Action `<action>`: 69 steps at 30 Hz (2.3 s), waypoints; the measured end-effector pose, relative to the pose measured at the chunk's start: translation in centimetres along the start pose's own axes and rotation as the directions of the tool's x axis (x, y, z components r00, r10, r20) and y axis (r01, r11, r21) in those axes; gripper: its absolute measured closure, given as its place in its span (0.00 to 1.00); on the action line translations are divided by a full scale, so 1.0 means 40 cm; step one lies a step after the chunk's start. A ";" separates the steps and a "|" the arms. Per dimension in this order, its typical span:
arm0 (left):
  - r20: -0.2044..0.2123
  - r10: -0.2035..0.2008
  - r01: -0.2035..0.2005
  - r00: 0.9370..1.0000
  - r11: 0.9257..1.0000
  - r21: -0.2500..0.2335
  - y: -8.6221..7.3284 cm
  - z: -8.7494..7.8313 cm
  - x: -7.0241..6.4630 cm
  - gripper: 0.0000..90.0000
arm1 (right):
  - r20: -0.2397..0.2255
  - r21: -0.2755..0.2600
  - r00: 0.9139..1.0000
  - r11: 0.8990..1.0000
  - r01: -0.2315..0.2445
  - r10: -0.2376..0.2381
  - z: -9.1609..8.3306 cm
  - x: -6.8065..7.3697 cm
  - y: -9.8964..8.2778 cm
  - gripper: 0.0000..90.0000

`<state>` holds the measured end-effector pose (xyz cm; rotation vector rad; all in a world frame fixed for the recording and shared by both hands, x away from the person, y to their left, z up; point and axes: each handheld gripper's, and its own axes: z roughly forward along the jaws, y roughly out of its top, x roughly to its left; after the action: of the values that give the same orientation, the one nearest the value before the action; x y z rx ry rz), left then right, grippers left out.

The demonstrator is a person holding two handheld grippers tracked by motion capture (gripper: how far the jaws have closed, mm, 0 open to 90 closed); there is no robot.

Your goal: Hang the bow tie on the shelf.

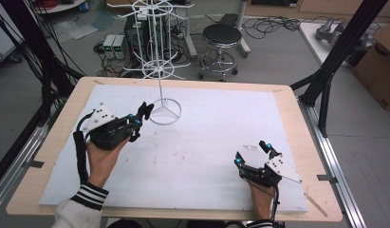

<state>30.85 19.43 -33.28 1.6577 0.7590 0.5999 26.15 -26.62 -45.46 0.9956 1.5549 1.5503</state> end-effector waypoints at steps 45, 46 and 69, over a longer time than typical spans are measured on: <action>-0.134 0.001 -0.005 0.991 0.999 -0.034 0.161 0.026 0.172 0.97 | 0.001 0.002 1.000 1.000 0.004 -0.004 0.000 0.000 0.000 0.04; -0.128 -0.005 0.001 0.992 0.999 -0.036 0.162 0.030 0.175 0.97 | 0.000 0.002 1.000 1.000 0.006 -0.006 0.000 -0.001 0.000 0.04; -0.097 0.003 -0.004 0.995 1.000 -0.006 0.186 0.116 0.159 0.97 | 0.001 0.002 1.000 1.000 0.003 -0.003 0.002 -0.001 0.000 0.04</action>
<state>39.67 20.23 -27.03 1.6334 0.8238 0.6886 26.22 -26.62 -45.45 0.9952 1.5568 1.5461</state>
